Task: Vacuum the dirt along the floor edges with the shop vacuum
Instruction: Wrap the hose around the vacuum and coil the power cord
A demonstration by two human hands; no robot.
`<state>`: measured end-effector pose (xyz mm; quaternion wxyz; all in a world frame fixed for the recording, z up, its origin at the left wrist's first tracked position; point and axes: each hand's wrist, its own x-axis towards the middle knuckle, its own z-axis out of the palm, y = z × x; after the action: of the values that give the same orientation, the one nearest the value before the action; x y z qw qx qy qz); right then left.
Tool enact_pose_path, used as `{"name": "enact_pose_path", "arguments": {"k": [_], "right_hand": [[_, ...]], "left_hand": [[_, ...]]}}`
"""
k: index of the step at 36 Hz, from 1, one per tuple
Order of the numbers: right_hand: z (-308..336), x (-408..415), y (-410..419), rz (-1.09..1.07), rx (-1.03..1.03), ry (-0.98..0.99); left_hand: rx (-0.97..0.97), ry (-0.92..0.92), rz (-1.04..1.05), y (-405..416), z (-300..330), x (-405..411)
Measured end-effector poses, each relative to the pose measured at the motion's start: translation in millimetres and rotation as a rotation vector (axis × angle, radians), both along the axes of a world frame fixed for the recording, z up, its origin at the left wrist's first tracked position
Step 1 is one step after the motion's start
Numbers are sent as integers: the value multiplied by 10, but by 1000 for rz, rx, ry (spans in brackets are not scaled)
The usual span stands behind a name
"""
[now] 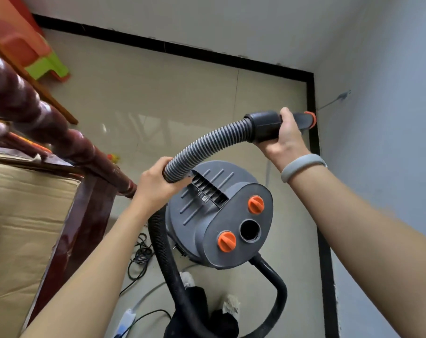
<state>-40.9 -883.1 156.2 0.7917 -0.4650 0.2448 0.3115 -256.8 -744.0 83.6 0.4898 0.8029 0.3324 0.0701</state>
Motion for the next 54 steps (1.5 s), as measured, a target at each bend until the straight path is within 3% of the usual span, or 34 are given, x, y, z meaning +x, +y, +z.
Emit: {"name": "enact_pose_path", "arguments": {"k": [4,7,17,26,32,37,40,45,48,54], "right_hand": [[-63,120,-192,-73,30,20],[-101,125,-346,-57,-116,-15],[-135,272,-599,-136,-467,-176],[-170,245,-831,142,-849,-284],[19,137,-752,546,-1076,-600],[233,-98,-452,876,-846,-1025],[255,-191,-347,1040,-928,-1373],[203,-129,-285,977,-1083,-1989],[239,-68,-213,864,-1138,-2129],[359,-2,-224,864,-1407,-2241]], "left_hand": [[-191,185,-33,-74,-385,-289],[-227,189,-5,-115,-591,-476],[64,18,26,161,-106,-89],[202,-82,-159,278,232,119],[208,-186,-250,223,398,346],[235,-191,-292,199,480,533],[231,-199,-286,236,500,574],[259,-239,-294,372,538,583],[262,-281,-315,407,522,612],[147,-228,-305,304,323,730]]}}
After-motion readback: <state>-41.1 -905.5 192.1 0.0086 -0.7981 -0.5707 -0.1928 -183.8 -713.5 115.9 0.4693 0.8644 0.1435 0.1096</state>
